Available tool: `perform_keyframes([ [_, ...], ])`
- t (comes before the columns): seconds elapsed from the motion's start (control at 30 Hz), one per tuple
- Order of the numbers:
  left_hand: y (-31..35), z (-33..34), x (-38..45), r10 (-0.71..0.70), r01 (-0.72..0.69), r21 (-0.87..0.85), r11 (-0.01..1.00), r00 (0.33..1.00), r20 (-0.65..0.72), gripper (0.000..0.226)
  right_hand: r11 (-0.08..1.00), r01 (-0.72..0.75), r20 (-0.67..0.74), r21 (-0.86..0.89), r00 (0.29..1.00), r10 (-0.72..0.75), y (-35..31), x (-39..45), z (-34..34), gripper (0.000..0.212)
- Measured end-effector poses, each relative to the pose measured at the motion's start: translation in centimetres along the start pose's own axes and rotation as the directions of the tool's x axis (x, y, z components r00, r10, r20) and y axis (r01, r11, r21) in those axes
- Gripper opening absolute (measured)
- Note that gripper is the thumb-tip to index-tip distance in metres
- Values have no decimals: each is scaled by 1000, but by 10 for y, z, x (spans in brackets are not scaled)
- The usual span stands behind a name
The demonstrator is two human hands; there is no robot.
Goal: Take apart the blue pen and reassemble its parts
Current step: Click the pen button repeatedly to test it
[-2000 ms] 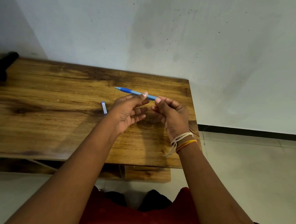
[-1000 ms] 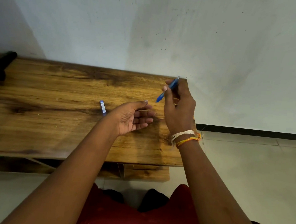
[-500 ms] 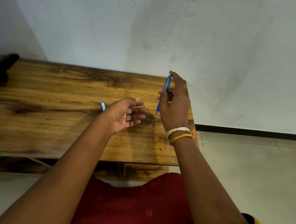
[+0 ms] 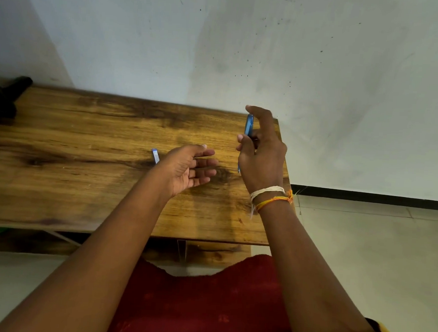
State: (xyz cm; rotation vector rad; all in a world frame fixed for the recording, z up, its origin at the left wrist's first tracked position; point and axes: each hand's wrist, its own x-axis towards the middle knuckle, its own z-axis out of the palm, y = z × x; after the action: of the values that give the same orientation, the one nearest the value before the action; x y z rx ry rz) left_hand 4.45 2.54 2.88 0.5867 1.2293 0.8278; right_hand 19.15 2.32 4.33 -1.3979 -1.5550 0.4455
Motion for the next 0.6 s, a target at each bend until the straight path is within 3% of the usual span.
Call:
perform_keyframes([
  [0.6, -1, 3, 1, -4, 4, 5, 1000, 1000, -25, 22, 999, 26, 22, 31, 999, -27, 4, 0, 0, 53],
])
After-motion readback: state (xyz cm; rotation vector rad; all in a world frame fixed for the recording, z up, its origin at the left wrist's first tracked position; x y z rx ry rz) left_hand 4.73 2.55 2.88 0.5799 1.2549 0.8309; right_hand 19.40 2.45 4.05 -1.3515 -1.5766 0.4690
